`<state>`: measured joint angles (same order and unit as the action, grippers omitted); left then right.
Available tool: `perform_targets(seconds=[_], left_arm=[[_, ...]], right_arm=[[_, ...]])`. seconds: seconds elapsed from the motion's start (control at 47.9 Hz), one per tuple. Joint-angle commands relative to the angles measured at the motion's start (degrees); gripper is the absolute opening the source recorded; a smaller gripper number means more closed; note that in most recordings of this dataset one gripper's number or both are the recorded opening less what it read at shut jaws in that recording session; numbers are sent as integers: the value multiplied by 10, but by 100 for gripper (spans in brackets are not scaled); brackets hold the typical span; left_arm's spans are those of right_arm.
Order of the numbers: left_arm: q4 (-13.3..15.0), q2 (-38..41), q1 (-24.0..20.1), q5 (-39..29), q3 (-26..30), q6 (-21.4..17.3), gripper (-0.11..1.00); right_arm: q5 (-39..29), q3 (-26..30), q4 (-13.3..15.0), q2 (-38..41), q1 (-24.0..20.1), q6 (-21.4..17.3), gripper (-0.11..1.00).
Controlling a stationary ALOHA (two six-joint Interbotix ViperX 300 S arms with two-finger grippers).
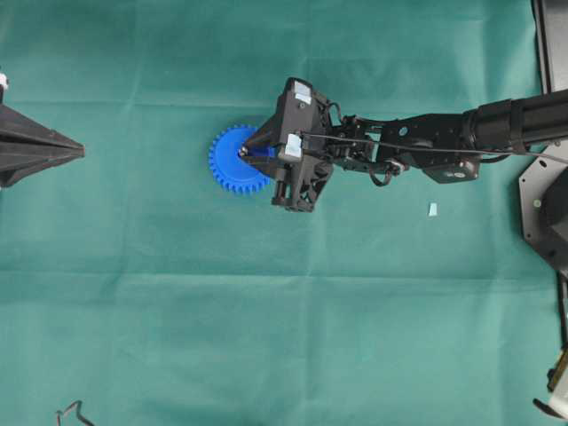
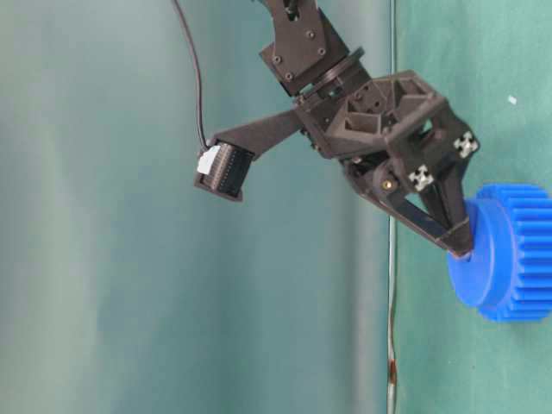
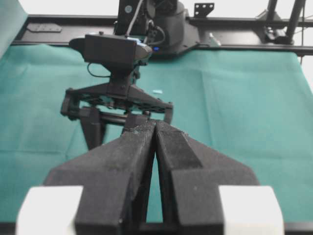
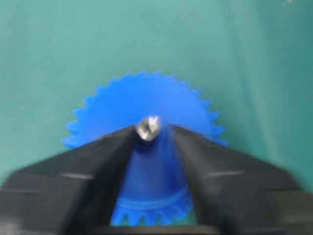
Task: Insert the shaft into the center hole of the gear.
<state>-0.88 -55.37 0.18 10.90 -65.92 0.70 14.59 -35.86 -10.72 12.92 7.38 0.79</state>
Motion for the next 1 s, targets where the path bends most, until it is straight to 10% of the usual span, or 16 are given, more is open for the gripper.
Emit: perform_targets(seconds=[0.0, 0.125, 0.982], left_arm=[[-1, 4, 0, 4, 13, 1, 0], [-1, 4, 0, 4, 13, 1, 0], [-1, 4, 0, -1, 13, 1, 0]], right_arm=[[-2, 8, -1, -28, -2, 1, 69], [-7, 5, 1, -63, -2, 4, 94], [-43, -81, 25, -307, -1, 11, 90]])
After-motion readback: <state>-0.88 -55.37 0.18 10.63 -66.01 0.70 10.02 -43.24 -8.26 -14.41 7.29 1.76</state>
